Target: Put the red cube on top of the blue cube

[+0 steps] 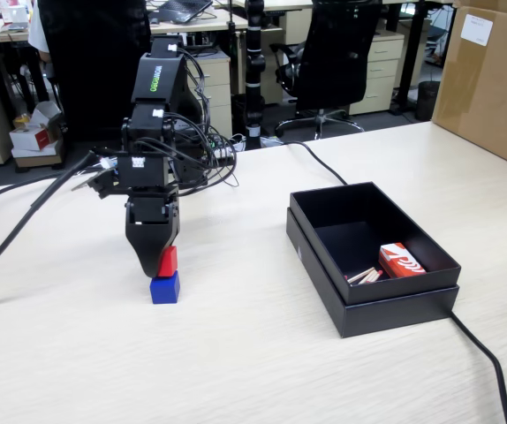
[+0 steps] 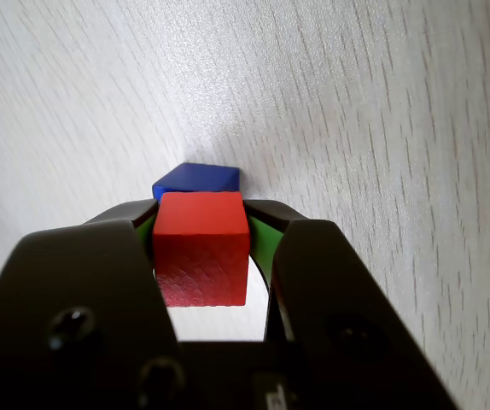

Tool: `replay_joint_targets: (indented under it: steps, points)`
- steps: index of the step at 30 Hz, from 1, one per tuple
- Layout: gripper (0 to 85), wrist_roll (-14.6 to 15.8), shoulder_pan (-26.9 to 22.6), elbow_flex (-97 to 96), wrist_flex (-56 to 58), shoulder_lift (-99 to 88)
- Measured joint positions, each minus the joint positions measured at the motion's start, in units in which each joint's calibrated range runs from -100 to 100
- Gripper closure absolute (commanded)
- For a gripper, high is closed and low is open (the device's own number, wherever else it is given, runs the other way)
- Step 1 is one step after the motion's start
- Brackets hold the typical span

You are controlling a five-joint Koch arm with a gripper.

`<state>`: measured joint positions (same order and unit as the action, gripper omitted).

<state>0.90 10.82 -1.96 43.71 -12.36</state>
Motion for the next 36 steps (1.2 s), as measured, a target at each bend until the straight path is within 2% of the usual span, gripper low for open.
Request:
replay_joint_targets:
  steps: [4,6,9,27,32,36]
  points:
    - [66.9,0.0,0.0,0.0,0.0,0.0]
    - [51.2,0.0,0.0,0.0,0.0,0.0]
    - [43.2,0.0,0.0,0.0,0.0,0.0]
    - [36.6,0.1,0.0,1.5,0.0,-0.8]
    - [36.2,0.1,-0.6,-5.8,0.0,-9.6]
    - [36.0,0.1,-2.9,-11.4,0.0,-19.5]
